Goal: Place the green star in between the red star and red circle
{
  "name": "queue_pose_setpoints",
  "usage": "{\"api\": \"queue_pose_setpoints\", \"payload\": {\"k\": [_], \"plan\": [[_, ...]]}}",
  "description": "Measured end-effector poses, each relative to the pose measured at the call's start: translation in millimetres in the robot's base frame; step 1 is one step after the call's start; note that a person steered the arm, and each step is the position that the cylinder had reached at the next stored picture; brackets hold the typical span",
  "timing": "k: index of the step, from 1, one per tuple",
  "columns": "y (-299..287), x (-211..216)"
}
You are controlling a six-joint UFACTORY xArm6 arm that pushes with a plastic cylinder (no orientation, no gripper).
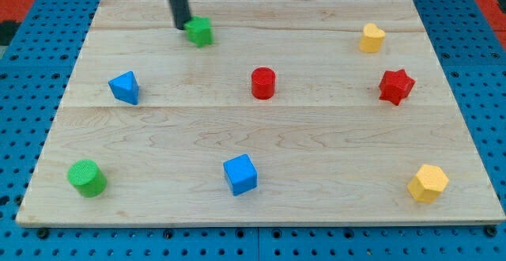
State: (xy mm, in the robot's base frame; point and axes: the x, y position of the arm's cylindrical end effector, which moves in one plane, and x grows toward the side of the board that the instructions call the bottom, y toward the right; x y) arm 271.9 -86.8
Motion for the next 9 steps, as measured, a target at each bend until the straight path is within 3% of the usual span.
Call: {"api": "queue_pose_setpoints", "payload": {"k": [1,2,3,4,5,6,7,8,9], "plan": [[123,17],[170,38],[119,-12],[78,-5],[148,42],[170,52],[93,17],[79,37],[140,71]]}}
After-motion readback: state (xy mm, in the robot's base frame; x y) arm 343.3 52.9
